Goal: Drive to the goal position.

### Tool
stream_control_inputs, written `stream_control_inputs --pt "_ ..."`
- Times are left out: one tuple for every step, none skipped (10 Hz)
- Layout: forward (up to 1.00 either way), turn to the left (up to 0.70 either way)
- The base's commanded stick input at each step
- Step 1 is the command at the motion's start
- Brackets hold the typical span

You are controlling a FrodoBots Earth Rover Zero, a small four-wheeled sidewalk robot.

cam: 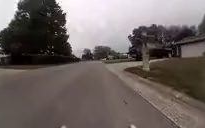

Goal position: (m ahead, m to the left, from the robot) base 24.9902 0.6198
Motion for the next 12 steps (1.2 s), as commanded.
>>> stream_control_inputs --pt "1.00 0.11" --pt "1.00 0.10" --pt "1.00 0.05" --pt "1.00 0.01" --pt "1.00 0.00" --pt "1.00 0.00" --pt "1.00 0.00" --pt "1.00 0.00" --pt "1.00 0.00" --pt "1.00 -0.01" --pt "1.00 -0.03" --pt "1.00 -0.03"
